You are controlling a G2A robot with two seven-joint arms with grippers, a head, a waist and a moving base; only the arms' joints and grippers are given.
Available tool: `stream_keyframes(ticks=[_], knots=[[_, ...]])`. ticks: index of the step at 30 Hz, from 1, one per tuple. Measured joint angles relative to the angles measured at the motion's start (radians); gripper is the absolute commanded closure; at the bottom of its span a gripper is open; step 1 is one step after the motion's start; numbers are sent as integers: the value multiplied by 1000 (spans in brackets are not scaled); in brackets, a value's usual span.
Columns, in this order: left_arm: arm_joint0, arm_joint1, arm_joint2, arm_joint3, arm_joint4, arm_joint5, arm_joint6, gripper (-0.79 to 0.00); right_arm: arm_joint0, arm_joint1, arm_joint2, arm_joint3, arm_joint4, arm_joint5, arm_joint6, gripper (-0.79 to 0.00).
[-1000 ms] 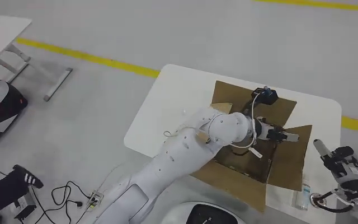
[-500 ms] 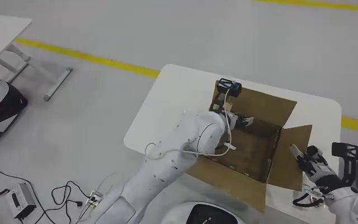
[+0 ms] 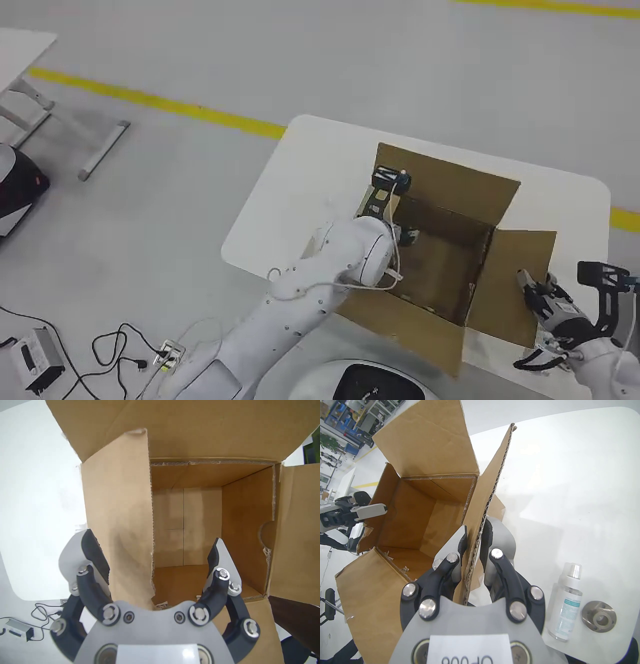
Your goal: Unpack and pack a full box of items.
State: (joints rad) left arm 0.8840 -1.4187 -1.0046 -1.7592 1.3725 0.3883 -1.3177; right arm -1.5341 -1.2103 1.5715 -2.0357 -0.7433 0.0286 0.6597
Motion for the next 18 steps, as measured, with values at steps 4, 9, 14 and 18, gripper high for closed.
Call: stream_keyframes(ticks=[4, 9, 14, 18], knots=[[3, -2, 13, 21, 92, 12, -23, -785, -5, 1, 0, 3, 2, 8, -7, 0], [11, -5, 3, 24, 156, 24, -45, -785, -14, 1, 10, 11, 26, 22, -21, 0], [22, -7, -23, 11, 176, 21, -57, -363, -17, 3, 26, 21, 43, 27, -28, 0], [30, -11, -45, 2, 188, 29, -54, -320, -13, 6, 45, 24, 50, 35, -33, 0]])
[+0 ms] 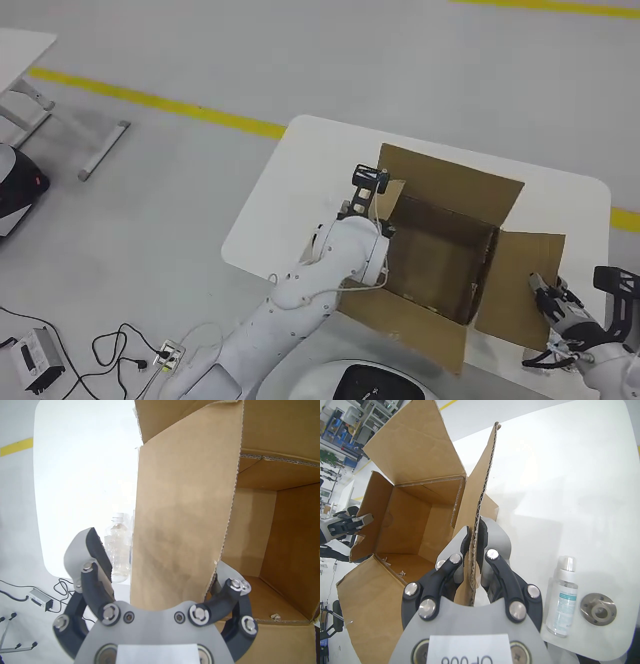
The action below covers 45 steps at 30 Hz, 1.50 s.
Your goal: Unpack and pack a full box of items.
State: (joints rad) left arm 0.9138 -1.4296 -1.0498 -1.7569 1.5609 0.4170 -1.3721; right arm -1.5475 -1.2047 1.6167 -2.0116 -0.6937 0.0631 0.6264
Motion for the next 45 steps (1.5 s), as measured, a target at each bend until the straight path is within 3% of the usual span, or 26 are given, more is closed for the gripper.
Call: stream_keyframes(ticks=[4, 5, 24, 25, 26, 27, 28, 45], knots=[[1, -4, -20, -3, 11, 11, 5, -117, 8, 2, 12, 6, 0, 1, -1, 0], [1, -5, -25, -4, 12, 11, 4, 0, 10, 3, 15, 9, 1, 3, -4, 0], [-4, -30, -150, -36, -276, 55, 89, 0, 44, 10, 69, 50, 47, 30, -34, 0], [-7, -30, -156, -25, -275, 56, 98, -126, 52, 11, 72, 56, 45, 28, -32, 0], [-9, -30, -160, -14, -269, 57, 105, -382, 60, 11, 74, 64, 44, 25, -29, 0], [-12, -31, -165, -2, -268, 64, 113, -730, 71, 13, 74, 75, 42, 20, -24, 0], [-14, -31, -168, 6, -268, 69, 116, -785, 79, 13, 74, 83, 42, 17, -21, 0], [-35, -35, -183, 109, -152, 124, 139, -785, 135, 20, 40, 171, 41, -1, -15, 0]])
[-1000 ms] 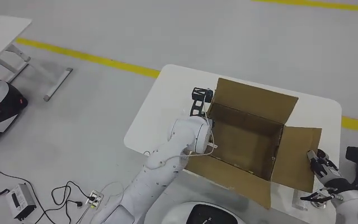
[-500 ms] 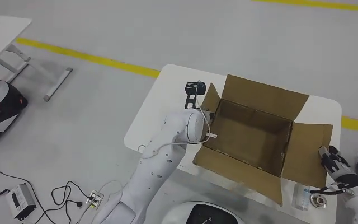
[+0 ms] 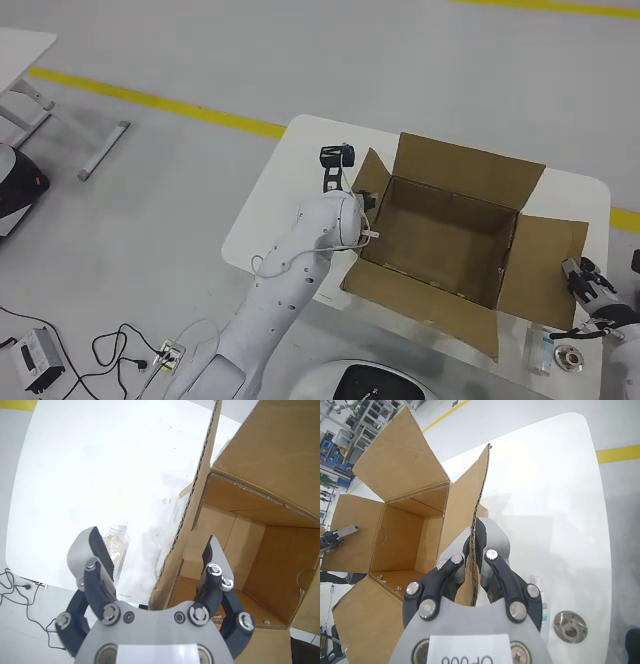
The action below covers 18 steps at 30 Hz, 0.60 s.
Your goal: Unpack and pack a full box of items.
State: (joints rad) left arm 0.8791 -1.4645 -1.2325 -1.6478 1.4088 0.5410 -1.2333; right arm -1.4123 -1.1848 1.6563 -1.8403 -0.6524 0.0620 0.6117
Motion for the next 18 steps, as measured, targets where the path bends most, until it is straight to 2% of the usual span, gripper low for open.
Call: stream_keyframes(ticks=[9, 14, 18], knots=[[2, -3, -18, -5, 77, 35, -10, -785, 3, 3, -8, 18, -7, 3, -3, 0], [6, -7, -31, -32, 82, 23, -22, -785, 3, 5, -10, 19, -10, 5, -2, 0], [5, -8, -18, -2, 178, 19, -27, -785, 2, 6, -11, 19, -11, 5, -2, 0]])
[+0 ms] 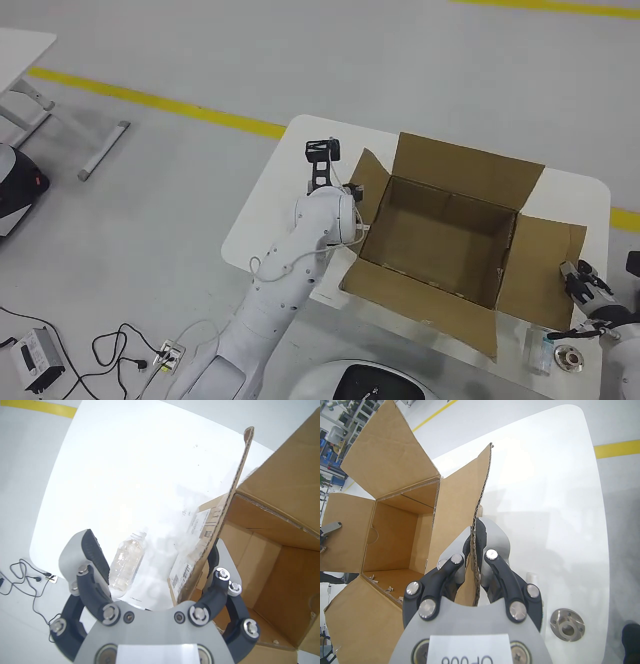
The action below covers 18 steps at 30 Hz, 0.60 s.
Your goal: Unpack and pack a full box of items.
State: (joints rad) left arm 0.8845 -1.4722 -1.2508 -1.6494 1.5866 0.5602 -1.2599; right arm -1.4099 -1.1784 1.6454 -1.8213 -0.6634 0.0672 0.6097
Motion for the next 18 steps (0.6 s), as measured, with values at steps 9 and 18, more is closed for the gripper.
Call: stream_keyframes(ticks=[9, 18], knots=[[-3, -19, 10, 45, 70, -11, -11, -785, -12, 2, -3, 0, 3, 2, -8, 0], [19, -32, -13, -90, -44, -48, 20, -785, -34, -2, 50, -76, 72, -27, -182, -785]])
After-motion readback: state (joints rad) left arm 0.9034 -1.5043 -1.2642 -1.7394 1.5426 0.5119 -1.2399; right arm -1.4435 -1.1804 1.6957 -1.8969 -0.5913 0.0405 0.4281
